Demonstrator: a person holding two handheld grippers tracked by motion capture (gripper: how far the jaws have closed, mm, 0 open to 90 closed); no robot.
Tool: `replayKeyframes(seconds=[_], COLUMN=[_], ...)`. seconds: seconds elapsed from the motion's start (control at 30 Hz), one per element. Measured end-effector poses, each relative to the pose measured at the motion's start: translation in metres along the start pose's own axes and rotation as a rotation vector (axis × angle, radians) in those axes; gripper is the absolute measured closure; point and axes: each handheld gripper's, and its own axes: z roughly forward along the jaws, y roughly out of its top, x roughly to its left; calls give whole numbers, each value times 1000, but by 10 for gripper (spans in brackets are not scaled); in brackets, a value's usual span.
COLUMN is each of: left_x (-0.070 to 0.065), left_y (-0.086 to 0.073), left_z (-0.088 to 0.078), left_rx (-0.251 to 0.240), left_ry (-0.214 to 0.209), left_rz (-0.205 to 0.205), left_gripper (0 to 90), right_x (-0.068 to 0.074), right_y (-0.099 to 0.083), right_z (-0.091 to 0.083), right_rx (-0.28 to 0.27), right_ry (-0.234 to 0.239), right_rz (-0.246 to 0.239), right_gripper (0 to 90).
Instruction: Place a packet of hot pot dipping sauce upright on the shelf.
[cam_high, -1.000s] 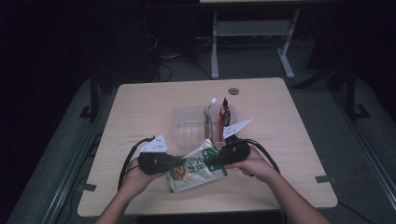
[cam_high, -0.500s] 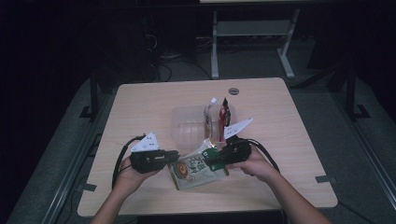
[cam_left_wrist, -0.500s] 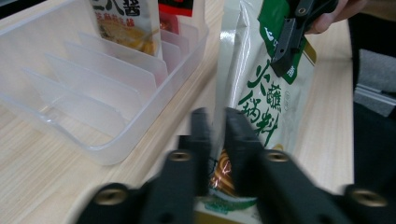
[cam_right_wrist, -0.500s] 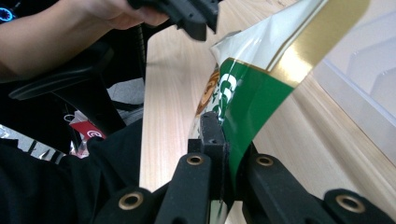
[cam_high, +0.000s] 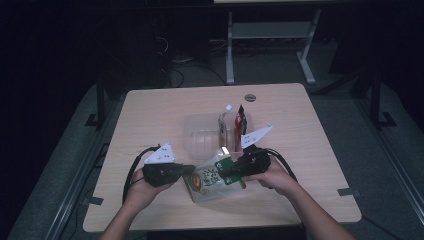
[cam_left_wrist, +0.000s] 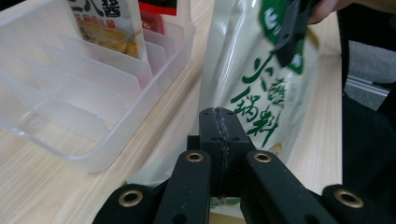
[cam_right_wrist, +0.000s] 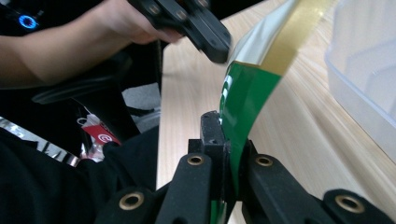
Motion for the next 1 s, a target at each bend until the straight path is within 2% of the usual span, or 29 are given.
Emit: replayKeyframes(seconds=[0.17,0.27,0.3,0.37,0.43,0.57,0.73,1.0], left_x=[-2,-10,-11,-12,-14,-15,-11,-1], left_y=[6,11,12,13,14,14,13,0], left_z=[22,31,32,34,38,38,30,15], left_rx=[15,14,17,20,14,8,-11,1], left_ry=[-28,-51,-59,-65,-90,-100,-111,-70], left_rz=[5,16,33,34,21,30,0,-40], left_gripper=[897,897,897,897,898,899,900,899], right_x=[7,8,8,9,10,12,13,16], right_y=[7,9,9,10,10,10,10,13], right_z=[1,3,3,4,5,5,2,-7], right_rx=[-34,-45,-46,-45,-45,-38,-35,-64], right_ry=[56,61,64,69,70,70,53,28], right_rz=[-20,-32,-30,-34,-38,-49,-54,-67], right_gripper=[900,900,900,900,900,900,900,900])
